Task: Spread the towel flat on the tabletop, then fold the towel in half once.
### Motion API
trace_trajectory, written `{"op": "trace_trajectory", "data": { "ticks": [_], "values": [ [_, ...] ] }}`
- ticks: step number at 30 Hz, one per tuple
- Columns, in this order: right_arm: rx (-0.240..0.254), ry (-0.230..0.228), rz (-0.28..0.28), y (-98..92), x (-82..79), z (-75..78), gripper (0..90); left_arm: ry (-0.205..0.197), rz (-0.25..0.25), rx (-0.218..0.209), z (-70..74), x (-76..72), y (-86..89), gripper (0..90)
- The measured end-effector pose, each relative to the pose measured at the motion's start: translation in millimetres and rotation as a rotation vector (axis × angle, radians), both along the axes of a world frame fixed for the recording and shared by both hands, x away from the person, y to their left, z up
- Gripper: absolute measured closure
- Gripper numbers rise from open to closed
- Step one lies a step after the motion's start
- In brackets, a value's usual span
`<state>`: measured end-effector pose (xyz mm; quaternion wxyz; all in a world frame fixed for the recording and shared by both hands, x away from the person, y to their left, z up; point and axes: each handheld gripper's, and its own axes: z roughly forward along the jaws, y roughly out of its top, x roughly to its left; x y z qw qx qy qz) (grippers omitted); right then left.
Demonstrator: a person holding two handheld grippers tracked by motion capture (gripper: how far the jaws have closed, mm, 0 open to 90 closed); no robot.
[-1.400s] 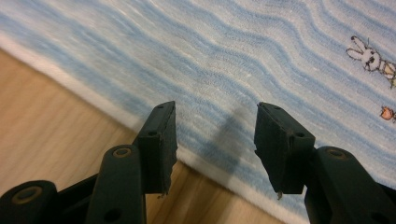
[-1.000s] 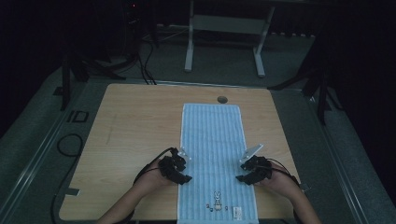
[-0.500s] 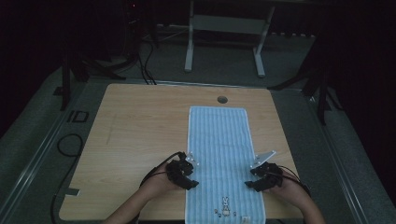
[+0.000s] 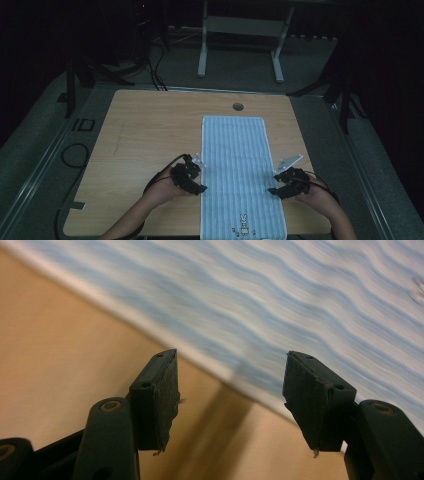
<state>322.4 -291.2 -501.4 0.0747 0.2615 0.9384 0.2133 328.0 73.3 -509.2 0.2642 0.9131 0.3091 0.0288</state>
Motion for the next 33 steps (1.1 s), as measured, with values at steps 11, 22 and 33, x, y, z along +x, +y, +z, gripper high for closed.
{"op": "trace_trajectory", "data": {
  "ticks": [11, 22, 33],
  "values": [
    [-0.016, -0.011, -0.119, -4.3, 69.1, 21.5, 44.0, -0.017, 0.13, 0.037, 9.6, 70.4, 10.9, 37.8],
    [-0.047, 0.023, -0.307, 18.7, 147.1, 18.7, 44.1, 0.001, 0.22, 0.062, -2.8, 129.7, -4.0, 37.8],
    [-0.096, 0.121, -0.478, 27.8, 188.3, -5.1, 43.9, 0.004, 0.298, 0.089, -12.8, 156.7, -18.4, 35.8]
  ]
}}
